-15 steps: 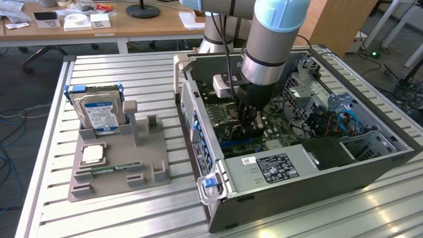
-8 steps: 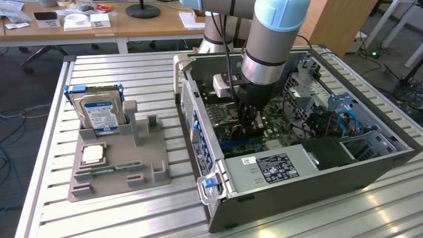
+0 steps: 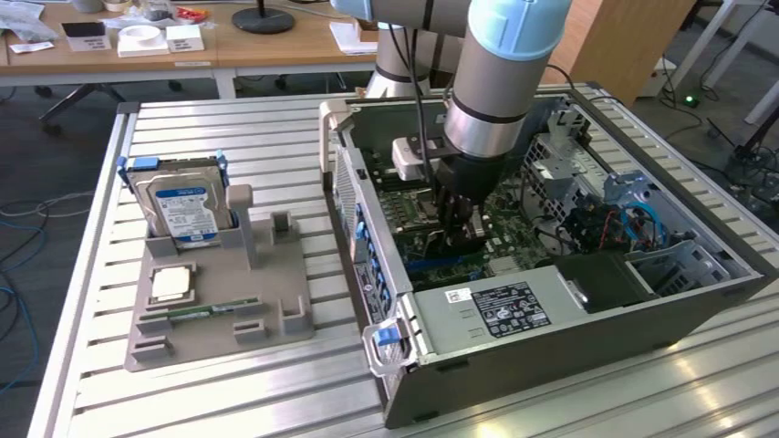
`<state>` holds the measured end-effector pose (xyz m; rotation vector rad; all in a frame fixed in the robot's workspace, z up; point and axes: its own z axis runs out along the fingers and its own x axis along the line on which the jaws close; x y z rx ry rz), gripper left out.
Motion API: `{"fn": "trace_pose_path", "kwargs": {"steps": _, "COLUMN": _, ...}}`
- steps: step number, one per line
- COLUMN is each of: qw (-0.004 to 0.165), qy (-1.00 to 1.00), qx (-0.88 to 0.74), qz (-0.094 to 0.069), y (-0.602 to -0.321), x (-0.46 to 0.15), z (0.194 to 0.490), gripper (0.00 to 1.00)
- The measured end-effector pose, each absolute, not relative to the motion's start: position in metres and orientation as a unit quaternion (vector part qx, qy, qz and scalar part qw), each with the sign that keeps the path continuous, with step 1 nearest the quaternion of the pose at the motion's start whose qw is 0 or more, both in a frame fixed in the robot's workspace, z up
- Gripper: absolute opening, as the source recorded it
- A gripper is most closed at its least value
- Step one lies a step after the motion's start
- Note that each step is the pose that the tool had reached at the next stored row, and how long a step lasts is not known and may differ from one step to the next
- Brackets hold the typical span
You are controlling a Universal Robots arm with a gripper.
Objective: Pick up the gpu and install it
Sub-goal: 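Insert the gpu into the slot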
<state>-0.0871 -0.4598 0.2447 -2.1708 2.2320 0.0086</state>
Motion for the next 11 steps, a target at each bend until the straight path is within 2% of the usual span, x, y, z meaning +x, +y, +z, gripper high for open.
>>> {"fn": "trace_pose_path", "kwargs": {"steps": 11, "qw": 0.017, "qy": 0.716, "qx": -0.698, "qz": 0.006, "y": -0.4598, "x": -0.0871, "z": 0.2447, "gripper": 0.26}}
